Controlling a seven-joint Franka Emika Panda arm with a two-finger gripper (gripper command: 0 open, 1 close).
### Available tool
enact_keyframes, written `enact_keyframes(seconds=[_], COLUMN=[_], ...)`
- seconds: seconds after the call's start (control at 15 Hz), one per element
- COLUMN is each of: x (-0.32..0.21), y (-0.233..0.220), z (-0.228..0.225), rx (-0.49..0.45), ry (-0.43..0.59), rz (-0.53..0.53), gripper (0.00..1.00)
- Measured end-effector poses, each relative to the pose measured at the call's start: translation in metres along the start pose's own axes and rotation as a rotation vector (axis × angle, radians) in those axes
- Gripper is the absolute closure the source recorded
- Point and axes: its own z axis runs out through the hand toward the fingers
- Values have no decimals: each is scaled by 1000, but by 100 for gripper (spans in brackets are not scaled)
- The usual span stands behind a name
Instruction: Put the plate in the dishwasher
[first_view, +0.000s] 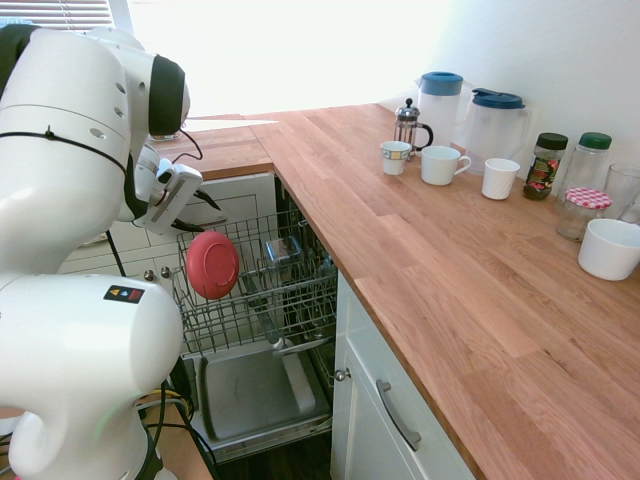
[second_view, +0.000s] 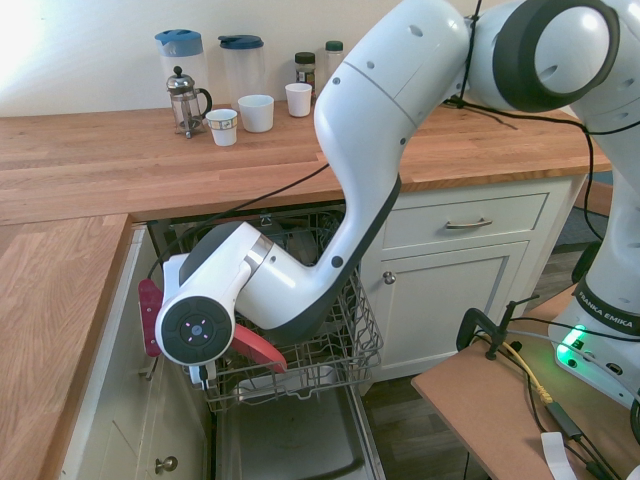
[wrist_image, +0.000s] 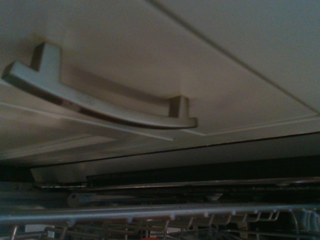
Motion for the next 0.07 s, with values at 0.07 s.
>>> enact_keyframes(seconds=[0.07], x=[8], y=[10], z=[-8], rx=[4], ry=[-8], rz=[24], gripper=[0])
